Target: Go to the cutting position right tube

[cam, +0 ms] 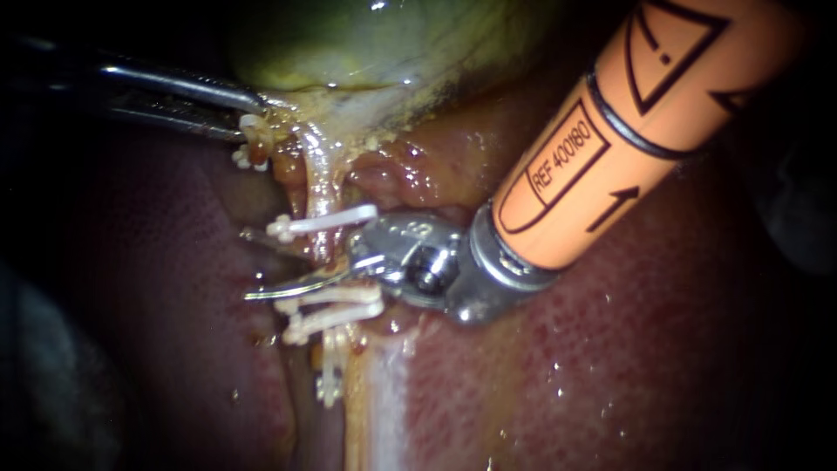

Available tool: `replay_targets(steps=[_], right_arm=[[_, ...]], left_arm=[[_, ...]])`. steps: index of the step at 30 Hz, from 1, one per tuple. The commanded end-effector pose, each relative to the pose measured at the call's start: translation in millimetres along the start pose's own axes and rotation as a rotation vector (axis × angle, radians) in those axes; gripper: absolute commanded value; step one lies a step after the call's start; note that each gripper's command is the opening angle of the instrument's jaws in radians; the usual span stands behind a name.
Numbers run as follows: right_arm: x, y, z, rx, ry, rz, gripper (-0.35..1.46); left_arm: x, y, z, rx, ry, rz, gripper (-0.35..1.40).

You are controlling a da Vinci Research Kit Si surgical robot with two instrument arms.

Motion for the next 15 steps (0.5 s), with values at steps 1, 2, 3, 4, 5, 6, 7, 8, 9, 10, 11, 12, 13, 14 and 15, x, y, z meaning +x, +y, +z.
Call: replay_targets(steps=[1,2,3,4,5,6,7,8,9,10,11,12,13,14,15], right_arm=[[0.6,-0.6,0.0,0.008,0.000,0.003,1.28],[1.0,-1.1,-0.1,0.014,0.003,0.005,1.28],[1.6,-1.6,-0.1,0.021,0.005,0.013,1.28],[2.2,-2.2,-0.2,0.031,0.013,0.021,1.28],[2.8,-2.7,-0.2,0.039,0.018,0.029,1.26],[3.4,-3.3,-0.2,0.048,0.022,0.037,1.26],[3.8,-3.8,-0.2,0.051,0.022,0.040,1.26],[4.2,-4.2,-0.2,0.054,0.025,0.047,1.26],[4.5,-4.5,-0.2,0.057,0.029,0.049,1.26],[4.9,-4.9,-0.2,0.061,0.034,0.051,1.26],[5.1,-5.1,-0.2,0.064,0.040,0.052,1.26],[5.3,-5.2,-0.2,0.067,0.043,0.052,1.26],[5.5,-5.4,-0.2,0.069,0.046,0.053,1.26],[5.6,-5.4,-0.2,0.070,0.046,0.060,1.26],[5.7,-5.4,-0.2,0.070,0.046,0.060,1.26]], left_arm=[[0.0,0.0,0.0,0.000,0.000,0.000,-0.35],[0.0,0.0,-0.1,0.000,0.000,0.000,-0.35],[0.0,0.0,-0.1,0.000,0.000,0.000,-0.35],[0.0,0.0,-0.1,0.000,0.000,0.000,-0.35],[0.0,0.0,-0.1,0.000,0.000,0.000,-0.35],[0.0,0.0,-0.1,0.000,0.000,0.000,-0.35],[0.0,0.0,-0.1,0.000,0.000,0.000,-0.35],[0.0,0.0,-0.1,-0.001,0.000,0.000,-0.35],[0.0,0.0,-0.1,-0.001,0.000,0.000,-0.35],[0.0,0.0,-0.1,-0.001,0.000,0.000,-0.35],[0.0,0.0,-0.1,-0.001,0.000,0.000,-0.35],[0.0,0.0,-0.1,-0.001,0.000,0.000,-0.35],[0.0,0.0,-0.1,-0.001,0.000,0.000,-0.35],[0.0,0.0,-0.1,-0.001,0.000,0.000,-0.35],[0.0,0.0,-0.1,-0.001,0.000,0.000,-0.35]])
